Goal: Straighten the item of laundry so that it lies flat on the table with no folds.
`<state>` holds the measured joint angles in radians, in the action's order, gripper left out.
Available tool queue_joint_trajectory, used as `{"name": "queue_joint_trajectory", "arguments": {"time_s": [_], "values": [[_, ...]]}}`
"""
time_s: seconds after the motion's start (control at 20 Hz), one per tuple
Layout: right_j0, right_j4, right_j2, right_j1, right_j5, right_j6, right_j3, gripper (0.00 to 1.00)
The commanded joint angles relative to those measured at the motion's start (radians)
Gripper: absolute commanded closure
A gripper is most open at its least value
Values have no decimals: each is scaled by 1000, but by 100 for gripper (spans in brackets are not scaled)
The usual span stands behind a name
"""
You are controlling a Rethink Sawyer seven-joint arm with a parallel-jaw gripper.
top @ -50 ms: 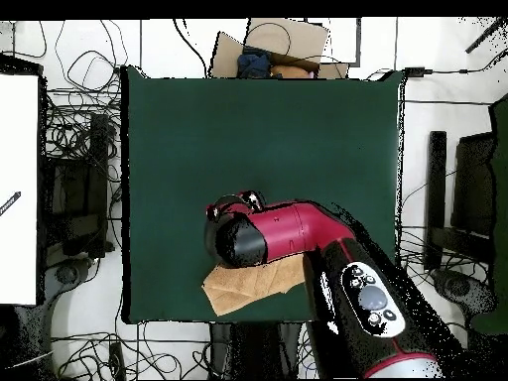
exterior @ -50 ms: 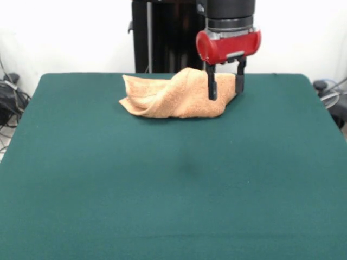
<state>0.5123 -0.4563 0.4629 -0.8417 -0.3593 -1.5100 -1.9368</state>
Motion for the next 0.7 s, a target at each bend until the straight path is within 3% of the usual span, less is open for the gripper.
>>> {"name": "queue_joint_trajectory", "arguments": {"time_s": [0.05,0.7], "values": [[-25,46,-84,-24,57,-232,-57,0],[-39,79,-99,-45,22,-191,-39,0]]}}
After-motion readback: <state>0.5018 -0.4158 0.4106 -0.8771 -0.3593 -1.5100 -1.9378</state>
